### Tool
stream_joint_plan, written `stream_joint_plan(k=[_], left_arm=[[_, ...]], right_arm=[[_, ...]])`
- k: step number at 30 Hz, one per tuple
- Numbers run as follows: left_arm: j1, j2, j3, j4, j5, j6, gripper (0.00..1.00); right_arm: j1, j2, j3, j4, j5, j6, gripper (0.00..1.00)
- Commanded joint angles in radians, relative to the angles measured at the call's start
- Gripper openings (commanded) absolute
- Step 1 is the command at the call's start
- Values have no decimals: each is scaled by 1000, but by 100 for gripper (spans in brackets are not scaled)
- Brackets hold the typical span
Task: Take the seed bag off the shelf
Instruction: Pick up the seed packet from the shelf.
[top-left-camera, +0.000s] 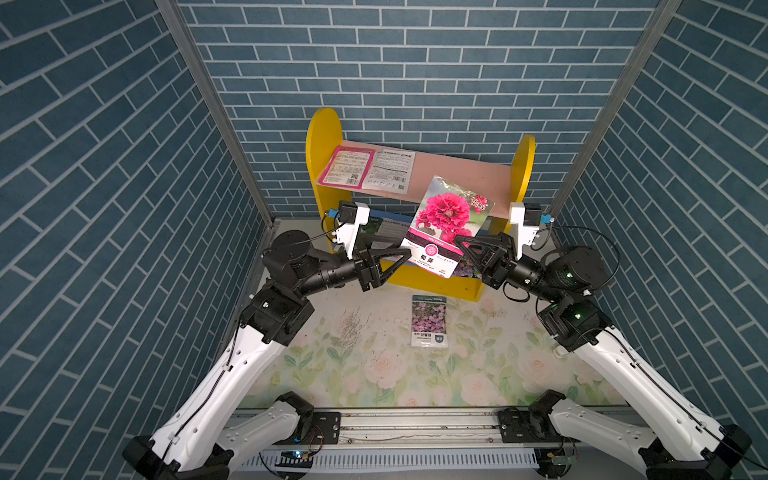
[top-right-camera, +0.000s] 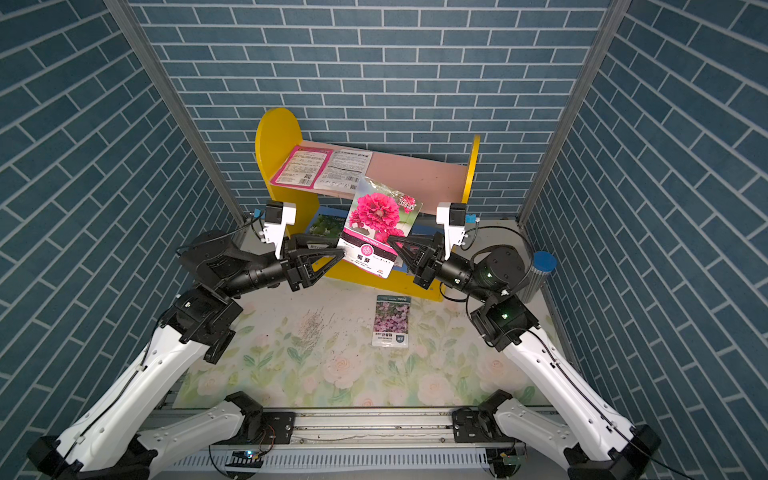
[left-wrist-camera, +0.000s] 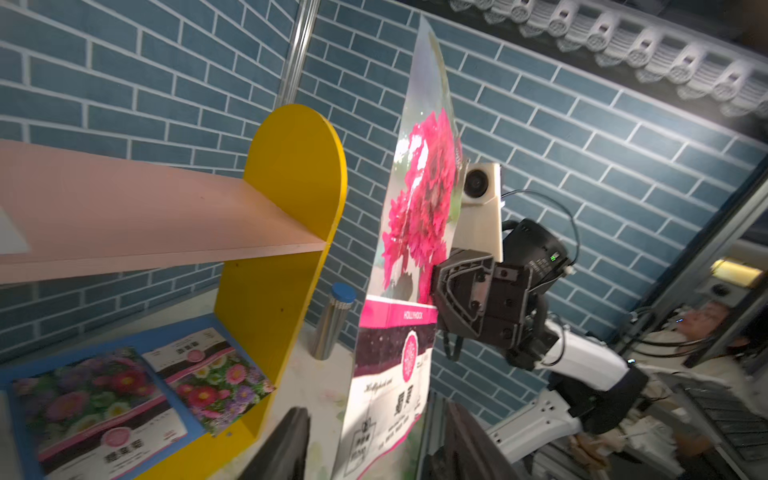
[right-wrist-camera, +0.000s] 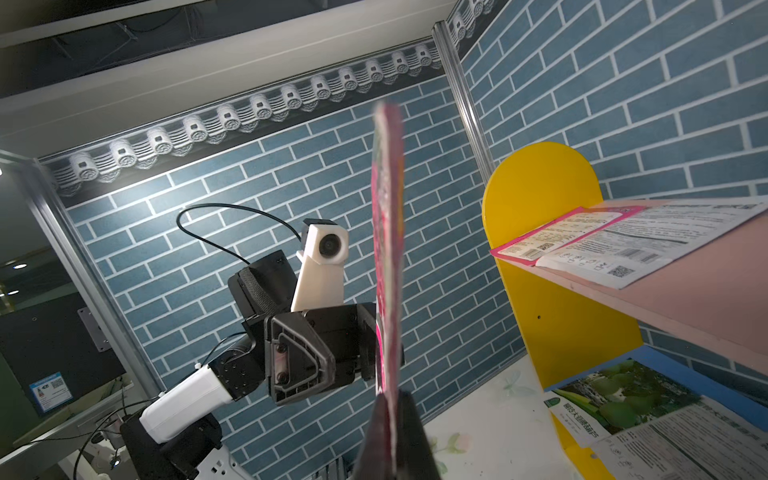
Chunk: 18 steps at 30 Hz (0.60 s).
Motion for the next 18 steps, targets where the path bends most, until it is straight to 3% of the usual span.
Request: stream_joint_plan(k=[1, 3, 10, 18], left_arm=[[-4, -7, 36, -110, -97, 62, 88], [-3, -19, 30, -137, -124, 75, 100], [-4, -62, 38, -313, -235, 149, 100], [-4, -145, -48, -412, -365, 179, 100]], right_arm=[[-1, -52, 5, -69, 50, -57, 0], [-1, -74, -13, -115, 74, -72, 0], [9, -119, -158, -233, 149, -75, 0], [93, -149, -378, -192, 238, -29, 0]])
